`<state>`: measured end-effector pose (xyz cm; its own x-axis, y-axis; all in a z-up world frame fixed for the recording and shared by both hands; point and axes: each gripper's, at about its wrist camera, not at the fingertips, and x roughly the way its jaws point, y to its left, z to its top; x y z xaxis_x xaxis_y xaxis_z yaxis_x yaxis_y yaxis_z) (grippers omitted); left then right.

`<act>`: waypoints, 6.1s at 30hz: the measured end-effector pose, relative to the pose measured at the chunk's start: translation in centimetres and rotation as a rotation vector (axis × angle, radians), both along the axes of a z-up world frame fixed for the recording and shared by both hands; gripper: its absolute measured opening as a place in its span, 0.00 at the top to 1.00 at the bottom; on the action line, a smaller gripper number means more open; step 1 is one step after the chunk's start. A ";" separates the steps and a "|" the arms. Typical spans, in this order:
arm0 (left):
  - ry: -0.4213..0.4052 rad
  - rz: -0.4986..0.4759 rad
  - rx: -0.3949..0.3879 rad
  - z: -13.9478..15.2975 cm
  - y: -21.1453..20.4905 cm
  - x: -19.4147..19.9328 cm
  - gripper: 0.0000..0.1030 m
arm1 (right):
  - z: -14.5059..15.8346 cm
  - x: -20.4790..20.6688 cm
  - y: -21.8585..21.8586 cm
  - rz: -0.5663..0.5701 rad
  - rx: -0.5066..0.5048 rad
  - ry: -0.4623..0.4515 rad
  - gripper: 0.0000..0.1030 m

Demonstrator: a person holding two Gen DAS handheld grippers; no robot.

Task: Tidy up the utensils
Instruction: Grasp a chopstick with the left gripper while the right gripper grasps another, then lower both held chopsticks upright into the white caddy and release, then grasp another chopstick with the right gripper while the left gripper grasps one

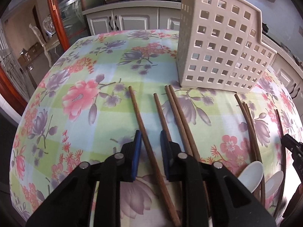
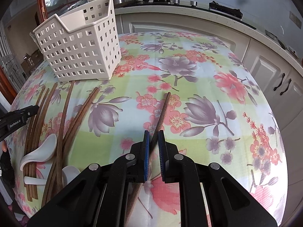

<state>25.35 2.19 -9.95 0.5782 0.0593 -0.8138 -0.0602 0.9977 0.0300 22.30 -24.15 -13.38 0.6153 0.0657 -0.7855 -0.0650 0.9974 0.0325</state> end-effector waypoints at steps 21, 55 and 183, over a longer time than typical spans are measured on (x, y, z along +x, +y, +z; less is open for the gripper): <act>-0.278 -0.078 -0.110 5.8 1.7 -5.2 0.93 | 6.1 -3.6 0.0 0.026 0.071 -0.240 0.92; -0.530 -0.112 -0.053 13.1 2.3 -10.8 0.94 | 13.4 -7.9 1.7 0.076 0.013 -0.498 0.92; -0.118 -0.059 -0.078 1.4 1.8 -4.9 0.34 | 2.0 0.7 11.9 0.269 -0.008 -0.062 0.93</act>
<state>20.46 3.99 -8.51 0.6706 -0.0382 -0.7409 0.0003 0.9987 -0.0512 22.95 -12.28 -11.36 0.6235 0.2272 -0.7480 -0.3289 0.9443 0.0127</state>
